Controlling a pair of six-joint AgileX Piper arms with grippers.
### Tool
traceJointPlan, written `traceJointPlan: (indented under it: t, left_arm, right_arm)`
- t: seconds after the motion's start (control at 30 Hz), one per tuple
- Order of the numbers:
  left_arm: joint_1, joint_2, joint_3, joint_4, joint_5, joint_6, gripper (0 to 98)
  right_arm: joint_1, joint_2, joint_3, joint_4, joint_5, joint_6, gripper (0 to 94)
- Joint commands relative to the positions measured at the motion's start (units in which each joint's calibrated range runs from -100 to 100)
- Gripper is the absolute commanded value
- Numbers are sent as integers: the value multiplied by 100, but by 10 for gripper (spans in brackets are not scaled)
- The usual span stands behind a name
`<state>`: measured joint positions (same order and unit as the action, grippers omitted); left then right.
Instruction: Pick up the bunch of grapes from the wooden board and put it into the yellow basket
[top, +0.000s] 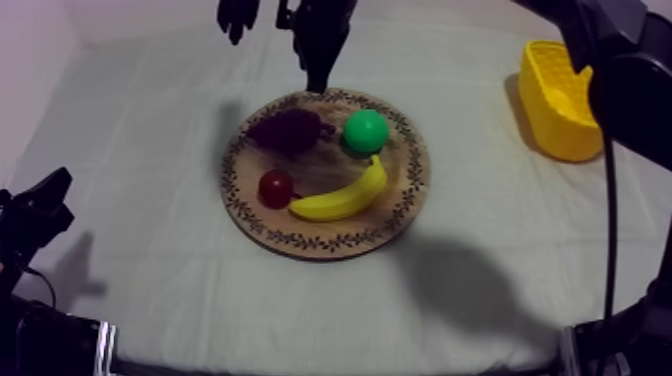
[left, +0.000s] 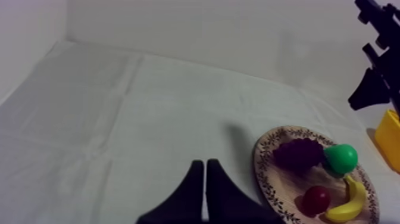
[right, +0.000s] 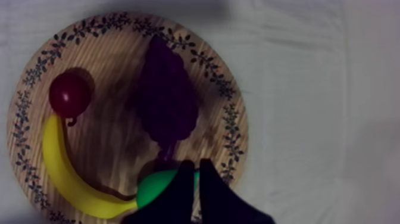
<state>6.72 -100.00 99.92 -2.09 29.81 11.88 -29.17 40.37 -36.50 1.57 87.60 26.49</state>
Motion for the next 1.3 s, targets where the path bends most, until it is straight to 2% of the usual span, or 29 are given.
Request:
traceJointPlan:
  t: [0.0,0.2,0.57,0.67,0.97,1.27]
  left_arm:
    - [-3,0,-3,2,2,1,1]
    - [-3,0,-3,2,2,1,1]
    - [-3,0,-3,2,2,1,1]
    - [-3,0,-3,2,2,1,1]
    - [-3,0,-3,2,2,1,1]
    - [-3,0,-3,2,2,1,1]
  right_arm:
    - [-1,112,-74,-7,29,6,39]
    - [-7,351,-300,-45,79,20,112]
    - [13,453,-365,-108,211,129,500]
    - [23,461,-367,-138,230,171,567]
    - [30,592,-412,-246,273,332,644]
    - [63,1034,-757,-430,323,474,658]
